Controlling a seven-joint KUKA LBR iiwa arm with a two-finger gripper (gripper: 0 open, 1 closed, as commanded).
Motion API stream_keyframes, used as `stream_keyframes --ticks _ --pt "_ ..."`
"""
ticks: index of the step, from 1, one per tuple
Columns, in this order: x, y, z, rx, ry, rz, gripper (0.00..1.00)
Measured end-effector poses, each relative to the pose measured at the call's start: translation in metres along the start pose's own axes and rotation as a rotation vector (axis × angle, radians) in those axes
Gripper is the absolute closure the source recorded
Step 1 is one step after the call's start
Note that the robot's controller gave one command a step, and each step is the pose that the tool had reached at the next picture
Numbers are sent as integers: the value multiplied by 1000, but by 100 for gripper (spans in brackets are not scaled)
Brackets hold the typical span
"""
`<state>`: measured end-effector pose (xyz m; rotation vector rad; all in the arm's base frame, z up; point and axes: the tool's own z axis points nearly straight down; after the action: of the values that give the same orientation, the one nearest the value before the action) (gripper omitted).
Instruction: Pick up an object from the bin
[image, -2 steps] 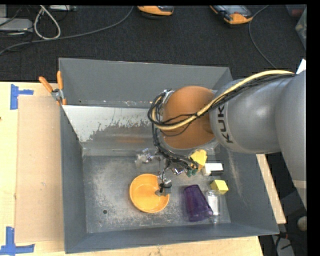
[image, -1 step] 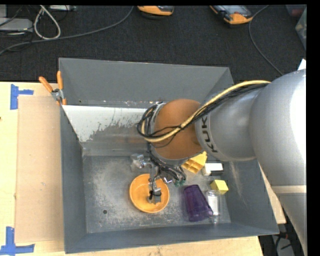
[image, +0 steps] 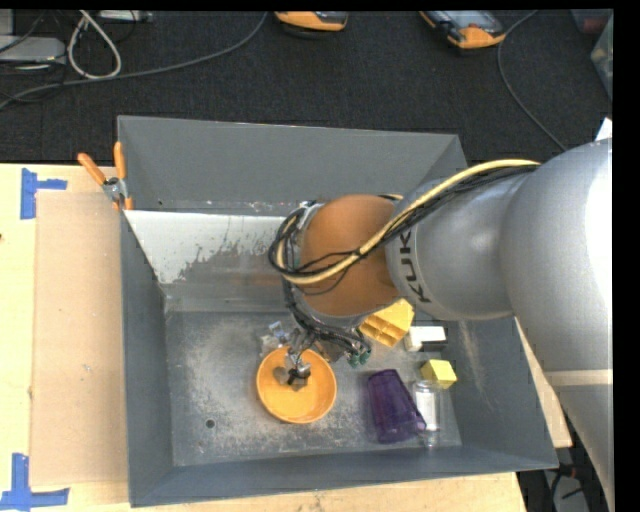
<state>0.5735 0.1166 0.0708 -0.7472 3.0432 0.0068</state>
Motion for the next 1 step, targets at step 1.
stream_keyframes --ticks 1 --pt "0 0 0 0 0 1 100"
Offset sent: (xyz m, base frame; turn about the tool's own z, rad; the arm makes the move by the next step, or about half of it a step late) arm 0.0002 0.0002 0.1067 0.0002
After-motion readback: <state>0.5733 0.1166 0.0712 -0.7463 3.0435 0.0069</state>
